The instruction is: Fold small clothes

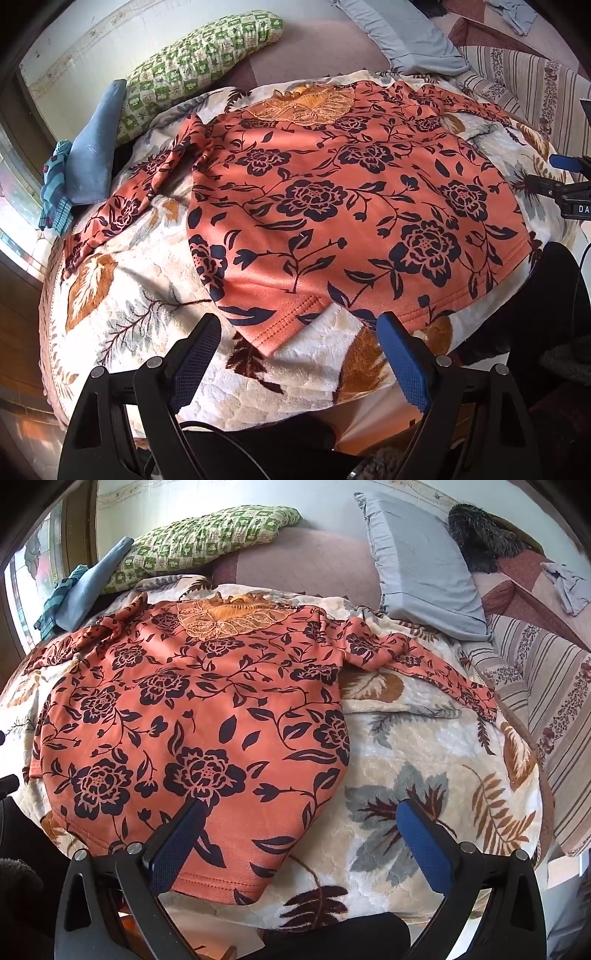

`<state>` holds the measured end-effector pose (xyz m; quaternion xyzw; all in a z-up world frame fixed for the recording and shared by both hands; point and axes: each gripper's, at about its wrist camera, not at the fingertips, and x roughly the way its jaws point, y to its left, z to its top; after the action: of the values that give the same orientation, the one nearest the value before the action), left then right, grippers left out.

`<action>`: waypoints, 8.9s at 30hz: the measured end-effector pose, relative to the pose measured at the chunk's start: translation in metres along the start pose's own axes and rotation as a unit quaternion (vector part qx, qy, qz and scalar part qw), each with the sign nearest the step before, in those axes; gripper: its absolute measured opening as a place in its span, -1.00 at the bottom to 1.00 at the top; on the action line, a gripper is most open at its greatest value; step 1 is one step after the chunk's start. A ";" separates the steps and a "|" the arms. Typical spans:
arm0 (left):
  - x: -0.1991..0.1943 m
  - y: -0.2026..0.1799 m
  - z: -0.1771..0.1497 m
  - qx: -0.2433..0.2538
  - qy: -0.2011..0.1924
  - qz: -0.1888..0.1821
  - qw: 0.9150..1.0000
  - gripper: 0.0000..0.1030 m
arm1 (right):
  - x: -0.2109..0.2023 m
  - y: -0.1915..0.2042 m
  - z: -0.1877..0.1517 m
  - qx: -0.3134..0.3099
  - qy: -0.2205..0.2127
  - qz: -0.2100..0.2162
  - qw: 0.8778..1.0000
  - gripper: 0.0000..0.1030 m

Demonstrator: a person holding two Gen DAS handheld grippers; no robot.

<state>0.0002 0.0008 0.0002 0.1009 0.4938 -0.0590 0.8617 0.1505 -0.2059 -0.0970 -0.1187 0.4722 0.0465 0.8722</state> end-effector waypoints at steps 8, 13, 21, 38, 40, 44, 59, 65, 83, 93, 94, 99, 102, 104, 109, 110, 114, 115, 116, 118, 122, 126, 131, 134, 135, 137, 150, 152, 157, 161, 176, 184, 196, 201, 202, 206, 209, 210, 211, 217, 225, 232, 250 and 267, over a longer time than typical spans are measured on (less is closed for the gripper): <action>-0.002 0.005 0.000 -0.014 -0.004 -0.011 1.000 0.68 | -0.002 0.004 -0.001 -0.007 -0.004 0.007 1.000 0.99; -0.002 0.000 0.000 -0.017 -0.003 -0.019 1.000 0.68 | -0.005 0.008 -0.002 -0.014 -0.007 0.008 1.000 0.99; -0.006 0.002 0.001 -0.022 -0.005 -0.022 0.999 0.68 | -0.006 0.006 -0.003 -0.014 -0.008 0.010 1.000 0.99; -0.008 0.003 0.002 -0.029 -0.021 -0.033 0.999 0.68 | -0.008 0.009 -0.004 -0.013 -0.008 0.012 1.000 0.99; -0.007 0.003 0.004 -0.029 -0.016 -0.033 0.999 0.68 | -0.008 0.010 -0.005 -0.012 -0.008 0.013 1.000 0.99; 0.001 0.004 0.008 -0.023 0.026 -0.023 0.999 0.68 | -0.007 0.011 -0.005 -0.007 -0.004 0.018 1.000 0.99; 0.058 0.137 0.000 -0.313 0.065 -0.156 0.935 0.67 | 0.040 -0.094 -0.032 0.227 0.050 0.144 0.962 0.97; 0.108 0.128 -0.008 -0.351 0.101 -0.248 0.897 0.67 | 0.066 -0.090 -0.044 0.309 0.073 0.282 0.905 0.91; 0.089 0.141 -0.008 -0.313 0.049 -0.155 0.936 -0.78 | 0.005 -0.098 -0.001 0.246 -0.040 0.311 0.917 -0.88; 0.124 0.149 -0.030 -0.323 0.077 -0.172 0.928 -0.60 | 0.067 -0.131 -0.072 0.370 0.080 0.305 0.874 -0.25; 0.126 0.145 -0.028 -0.319 0.073 -0.178 0.928 -0.42 | 0.073 -0.134 -0.076 0.387 0.077 0.310 0.865 -0.18; 0.128 0.132 -0.009 -0.317 0.086 -0.172 0.929 -0.27 | 0.113 -0.114 -0.083 0.417 0.098 0.363 0.827 -0.18; 0.130 0.124 0.000 -0.314 0.093 -0.163 0.931 -0.28 | 0.105 -0.094 -0.068 0.367 0.087 0.367 0.850 -0.86; 0.131 0.118 0.004 -0.293 0.095 -0.130 0.942 -0.28 | 0.067 -0.099 -0.046 0.317 0.022 0.342 0.884 -0.87; 0.157 0.103 0.003 -0.273 0.136 -0.080 0.949 -0.29 | -0.001 -0.095 -0.015 0.162 -0.023 0.191 0.968 -0.92; 0.157 0.102 0.003 -0.275 0.133 -0.080 0.949 -0.29 | 0.007 -0.100 -0.021 0.171 0.001 0.187 0.967 -0.92; 0.153 0.103 0.004 -0.273 0.136 -0.098 0.947 -0.30 | 0.052 -0.115 -0.064 0.212 0.102 0.168 0.957 -0.94; 0.148 0.104 0.006 -0.271 0.132 -0.116 0.946 -0.30 | 0.055 -0.122 -0.070 0.231 0.105 0.178 0.951 -0.89; 0.142 0.108 0.009 -0.270 0.122 -0.128 0.946 -0.30 | 0.055 -0.130 -0.071 0.248 0.099 0.190 0.945 -0.83; 0.128 0.115 0.022 -0.269 0.092 -0.136 0.949 -0.24 | 0.049 -0.147 -0.062 0.269 0.076 0.189 0.941 -0.80; 0.130 0.128 0.046 -0.289 0.058 -0.121 0.948 0.19 | 0.060 -0.156 -0.026 0.279 0.050 0.226 0.932 0.36; 0.171 0.128 0.054 -0.306 0.099 -0.120 0.939 0.15 | 0.111 -0.130 -0.005 0.300 0.086 0.253 0.916 0.42; 0.198 0.112 0.051 -0.279 0.115 -0.084 0.950 -0.23 | 0.118 -0.096 0.018 0.237 0.065 0.233 0.941 -0.89; 0.204 0.113 0.049 -0.280 0.112 -0.080 0.950 -0.25 | 0.106 -0.100 0.028 0.193 0.037 0.175 0.965 -0.89; 0.204 0.114 0.048 -0.283 0.112 -0.084 0.949 -0.25 | 0.116 -0.102 0.025 0.190 0.057 0.162 0.967 -0.89; 0.201 0.119 0.046 -0.288 0.113 -0.096 0.946 -0.25 | 0.139 -0.103 0.015 0.194 0.110 0.161 0.961 -0.86; 0.203 0.252 0.086 -0.458 0.032 -0.156 0.875 -0.08 | 0.131 -0.219 0.059 0.329 0.037 0.147 0.932 -0.47; 0.224 0.266 0.093 -0.495 0.033 -0.167 0.852 -0.08 | 0.139 -0.256 0.062 0.386 0.019 0.131 0.913 -0.47; 0.264 0.270 0.106 -0.545 0.042 -0.177 0.818 -0.08 | 0.166 -0.346 0.058 0.513 -0.024 0.099 0.852 -0.24; 0.285 0.266 0.114 -0.577 0.026 -0.176 0.797 0.07 | 0.210 -0.384 0.052 0.594 -0.036 0.146 0.790 -0.06; 0.312 0.260 0.156 -0.579 0.032 -0.122 0.805 -0.45 | 0.250 -0.392 0.084 0.574 -0.048 0.175 0.798 -0.66; 0.331 0.233 0.150 -0.589 0.032 -0.151 0.793 0.07 | 0.266 -0.366 0.063 0.609 -0.005 0.228 0.760 0.11; 0.307 0.280 0.181 -0.560 -0.011 0.027 0.828 -0.91 | 0.208 -0.428 0.108 0.553 -0.149 0.058 0.818 -0.91; 0.321 0.289 0.162 -0.572 0.022 0.037 0.819 -0.94 | 0.259 -0.440 0.077 0.559 -0.011 0.007 0.829 -0.88; 0.317 0.292 0.162 -0.576 0.019 0.023 0.817 -0.94 | 0.261 -0.439 0.069 0.570 -0.015 0.018 0.822 -0.84; 0.282 0.305 0.147 -0.595 -0.015 -0.023 0.803 -0.82 | 0.247 -0.433 0.054 0.586 -0.031 0.032 0.809 -0.38; 0.265 0.312 0.126 -0.624 -0.042 -0.064 0.777 0.07 | 0.231 -0.431 0.048 0.574 -0.039 0.029 0.818 -0.33; 0.265 0.312 0.120 -0.633 -0.043 -0.071 0.770 0.19 | 0.223 -0.426 0.043 0.574 -0.040 0.029 0.818 -0.33; 0.268 0.312 0.114 -0.637 -0.044 -0.081 0.765 0.19 | 0.216 -0.422 0.038 0.577 -0.041 0.030 0.815 -0.33; 0.316 0.321 0.083 -0.705 -0.035 -0.150 0.692 0.19 | 0.201 -0.402 0.023 0.607 -0.037 0.058 0.792 -0.32; 0.325 0.330 0.061 -0.735 -0.055 -0.215 0.640 -0.21 | 0.182 -0.381 0.038 0.594 -0.029 0.049 0.802 -0.32; 0.304 0.292 0.020 -0.750 -0.074 -0.251 0.608 0.23 | 0.186 -0.367 0.053 0.581 -0.020 0.052 0.812 -0.26; 0.227 0.379 0.073 -0.669 -0.127 0.061 0.729 -0.90 | 0.168 -0.380 0.049 0.567 -0.053 0.056 0.820 -0.27; 0.286 0.159 0.197 -0.450 0.004 -0.130 0.884 -0.16 | 0.211 -0.449 0.023 0.645 -0.121 0.145 0.741 -0.01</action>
<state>0.3417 0.1094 -0.1316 -0.3626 0.4793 0.0587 0.7971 0.3722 -0.6409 -0.1875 0.5483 0.2914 -0.1295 0.7731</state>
